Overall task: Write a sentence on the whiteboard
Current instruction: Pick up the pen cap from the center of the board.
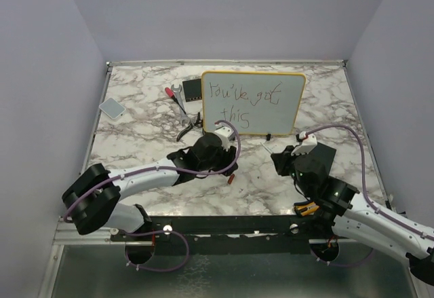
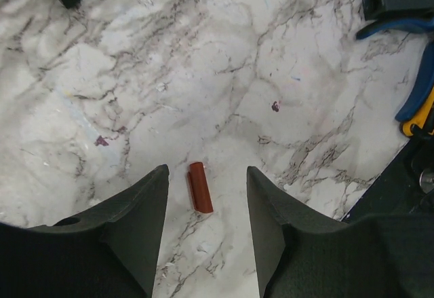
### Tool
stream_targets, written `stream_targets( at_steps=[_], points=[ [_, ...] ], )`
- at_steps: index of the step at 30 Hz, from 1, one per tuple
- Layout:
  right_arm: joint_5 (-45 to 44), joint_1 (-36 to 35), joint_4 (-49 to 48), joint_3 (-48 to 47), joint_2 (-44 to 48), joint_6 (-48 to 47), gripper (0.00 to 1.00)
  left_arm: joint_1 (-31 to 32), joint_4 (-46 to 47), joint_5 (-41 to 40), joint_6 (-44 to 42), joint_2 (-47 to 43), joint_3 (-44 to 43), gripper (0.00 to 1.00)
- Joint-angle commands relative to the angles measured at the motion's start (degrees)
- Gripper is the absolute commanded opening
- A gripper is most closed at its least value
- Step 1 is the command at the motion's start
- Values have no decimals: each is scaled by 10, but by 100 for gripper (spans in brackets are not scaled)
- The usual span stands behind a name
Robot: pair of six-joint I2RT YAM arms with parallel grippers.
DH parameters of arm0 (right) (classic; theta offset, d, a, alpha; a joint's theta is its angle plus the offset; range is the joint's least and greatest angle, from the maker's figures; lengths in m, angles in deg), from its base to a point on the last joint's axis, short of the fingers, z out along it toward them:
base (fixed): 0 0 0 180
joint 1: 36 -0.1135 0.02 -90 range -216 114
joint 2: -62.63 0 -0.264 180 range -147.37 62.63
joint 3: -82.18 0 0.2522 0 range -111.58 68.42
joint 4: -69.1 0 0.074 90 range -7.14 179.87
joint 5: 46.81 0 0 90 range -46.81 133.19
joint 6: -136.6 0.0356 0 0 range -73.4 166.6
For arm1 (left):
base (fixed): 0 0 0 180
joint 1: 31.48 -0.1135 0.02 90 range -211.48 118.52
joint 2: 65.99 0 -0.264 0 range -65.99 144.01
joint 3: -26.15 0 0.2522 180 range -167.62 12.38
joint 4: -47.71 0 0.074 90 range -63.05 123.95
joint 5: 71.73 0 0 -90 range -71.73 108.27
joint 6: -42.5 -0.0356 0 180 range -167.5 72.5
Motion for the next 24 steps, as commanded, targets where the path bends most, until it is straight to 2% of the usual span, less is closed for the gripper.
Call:
stream_targets(
  at_steps=[1,5,12,24],
  points=[
    [-22,2,34,6,23,28,1,56,27,-59,42,33,7,51],
    [-20,1,38,6,25,31,0,85,15,-80,40,65,0,51],
    [-26,1,37,10,23,37,0,137,-59,-174,14,113,-34,51],
    [-28,2,36,15,23,42,1,160,-89,-231,17,152,-50,50]
  ],
)
